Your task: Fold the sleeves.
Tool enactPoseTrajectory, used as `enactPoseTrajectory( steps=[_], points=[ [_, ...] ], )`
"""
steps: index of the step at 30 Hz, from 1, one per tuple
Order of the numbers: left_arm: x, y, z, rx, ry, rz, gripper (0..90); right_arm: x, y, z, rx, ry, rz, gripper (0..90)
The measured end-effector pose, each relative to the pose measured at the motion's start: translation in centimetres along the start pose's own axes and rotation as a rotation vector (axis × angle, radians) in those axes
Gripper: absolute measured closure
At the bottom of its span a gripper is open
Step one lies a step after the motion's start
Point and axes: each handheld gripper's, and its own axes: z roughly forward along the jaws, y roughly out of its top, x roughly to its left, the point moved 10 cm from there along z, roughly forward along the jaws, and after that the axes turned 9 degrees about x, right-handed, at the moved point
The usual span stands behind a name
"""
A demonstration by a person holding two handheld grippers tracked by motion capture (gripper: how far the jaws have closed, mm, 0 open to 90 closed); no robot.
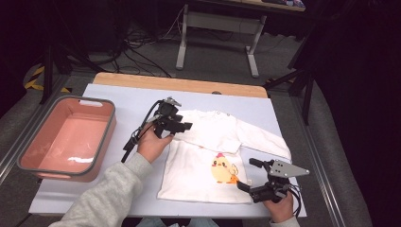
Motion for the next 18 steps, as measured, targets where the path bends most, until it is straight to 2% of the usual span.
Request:
enactPoseTrajectory(
  steps=[4, 6, 9, 15, 18],
  points=[
    [1.5, -1.7, 0.3, 0.056, 0.075, -0.015, 45.8, -0.1, 0.2, 0.4, 0.0, 0.001, -0.009, 3.2],
    [2.0, -2.5, 0.5, 0.075, 0.069, -0.049, 49.2, -0.1, 0.2, 0.5, 0.001, 0.006, -0.007, 3.2],
    [2.7, -3.5, 1.0, 0.108, 0.06, -0.085, 53.2, -0.4, 0.3, 0.4, -0.003, -0.013, 0.007, 3.1],
    [3.5, -5.0, 2.3, 0.18, 0.039, -0.133, 57.6, -0.8, 0.3, 0.0, 0.003, -0.044, 0.017, 6.6],
    [3.6, -5.3, 2.5, 0.193, 0.026, -0.142, 59.4, -1.5, 0.4, -0.2, 0.011, -0.079, 0.028, 6.7]
  ],
)
